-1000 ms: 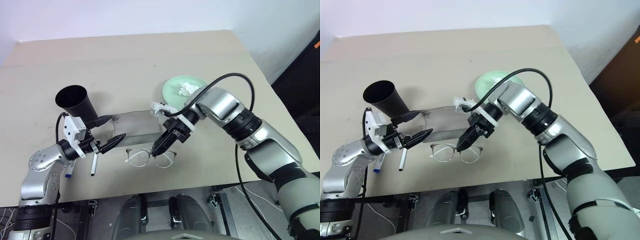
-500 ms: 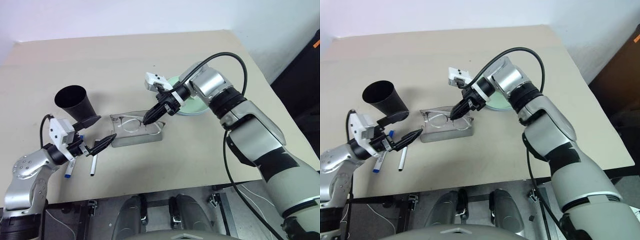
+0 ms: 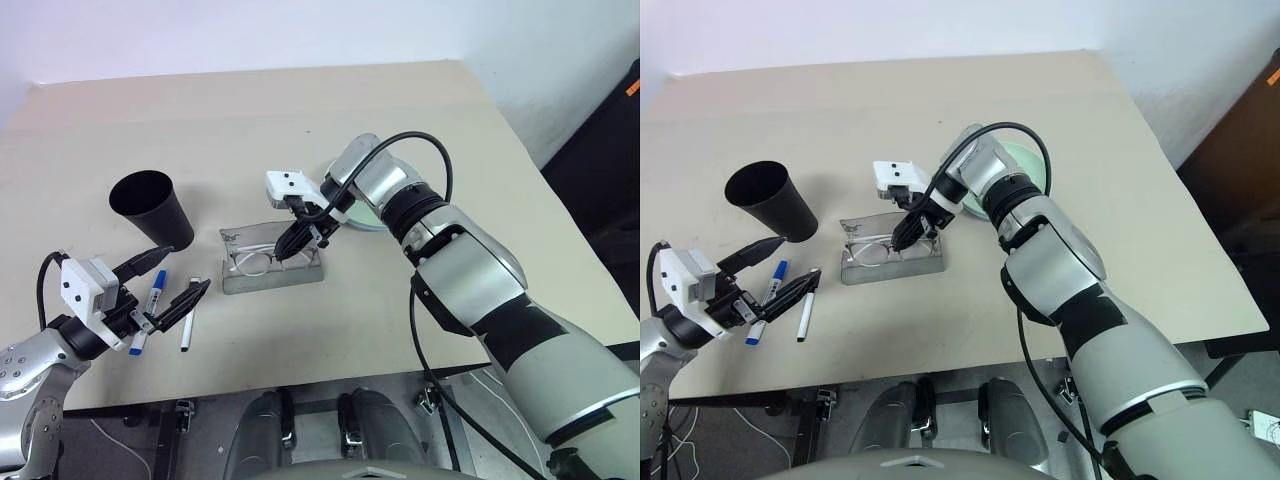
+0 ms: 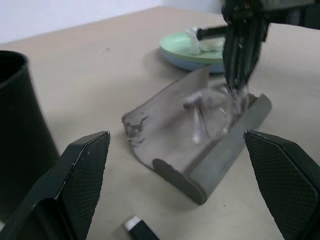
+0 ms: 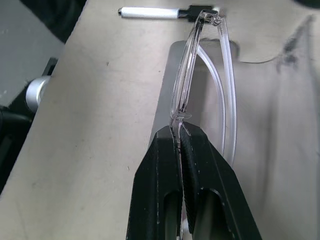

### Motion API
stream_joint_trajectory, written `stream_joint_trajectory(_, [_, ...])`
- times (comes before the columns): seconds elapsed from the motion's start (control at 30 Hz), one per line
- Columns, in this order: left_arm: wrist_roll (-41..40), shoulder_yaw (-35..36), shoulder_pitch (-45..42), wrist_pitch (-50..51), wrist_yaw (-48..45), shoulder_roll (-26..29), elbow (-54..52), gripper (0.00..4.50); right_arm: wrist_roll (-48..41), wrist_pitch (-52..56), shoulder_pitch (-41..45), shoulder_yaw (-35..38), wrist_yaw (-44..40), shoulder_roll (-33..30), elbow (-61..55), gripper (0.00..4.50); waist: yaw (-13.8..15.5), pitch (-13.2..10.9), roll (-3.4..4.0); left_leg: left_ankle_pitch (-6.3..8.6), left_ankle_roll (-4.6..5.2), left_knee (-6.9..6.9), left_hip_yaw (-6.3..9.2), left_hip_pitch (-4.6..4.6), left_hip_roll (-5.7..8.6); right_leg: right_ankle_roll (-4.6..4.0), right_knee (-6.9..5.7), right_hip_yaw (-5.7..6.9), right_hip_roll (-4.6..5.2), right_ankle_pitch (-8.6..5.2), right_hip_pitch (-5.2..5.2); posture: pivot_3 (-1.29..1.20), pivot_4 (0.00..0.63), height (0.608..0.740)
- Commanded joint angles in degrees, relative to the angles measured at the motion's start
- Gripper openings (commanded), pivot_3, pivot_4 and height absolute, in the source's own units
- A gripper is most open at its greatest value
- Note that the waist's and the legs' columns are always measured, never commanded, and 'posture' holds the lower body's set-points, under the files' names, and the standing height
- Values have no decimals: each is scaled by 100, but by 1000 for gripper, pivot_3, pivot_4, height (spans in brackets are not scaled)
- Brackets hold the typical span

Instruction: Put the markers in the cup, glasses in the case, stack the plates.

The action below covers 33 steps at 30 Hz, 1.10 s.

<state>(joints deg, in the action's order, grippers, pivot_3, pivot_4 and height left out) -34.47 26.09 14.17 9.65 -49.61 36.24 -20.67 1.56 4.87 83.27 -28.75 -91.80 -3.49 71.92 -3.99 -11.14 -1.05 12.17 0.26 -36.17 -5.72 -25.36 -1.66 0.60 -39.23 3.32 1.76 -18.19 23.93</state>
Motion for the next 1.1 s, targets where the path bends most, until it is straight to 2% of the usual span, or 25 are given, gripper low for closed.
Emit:
stream_joint_trajectory(0.03, [-66, 190, 115, -133, 15, -45, -223, 4500, 286, -92, -41, -42, -70, 157, 49, 24, -3, 0, 0, 0, 0, 1, 0, 0, 0, 0, 0, 0, 0, 0, 0, 0, 150, 715])
stream_joint_trajectory(0.23, [-10, 132, 210, -204, 63, -165, -274, 4500, 667, -2, -159, -40, -55, 404, 163, 24, -14, 3, 1, -2, -6, 4, 0, 7, -2, -2, -3, 0, -2, -1, -2, 0, 150, 715])
stream_joint_trajectory(0.37, [20, 79, 211, -219, 87, -204, -282, 4500, 948, 123, -178, -14, 432, 533, 272, 24, -21, 9, 7, -3, -10, 4, 0, 21, -2, -3, -6, -1, -1, -1, -14, 0, 150, 715])
stream_joint_trajectory(0.53, [22, 50, 205, -240, 115, -197, -293, 4500, 768, 368, 24, 512, 407, 490, 332, 24, -20, 9, 8, -1, -13, 16, 0, 73, -3, -11, -5, -2, -1, -4, -55, 0, 150, 715])
stream_joint_trajectory(1.1, [75, -21, 7, -346, -96, -156, 3, 4500, 956, 409, 79, 1046, 900, 446, 394, 24, -11, 8, 8, -2, -16, 22, -3, 68, -3, -14, -2, -2, 0, -3, -51, 0, 150, 715])
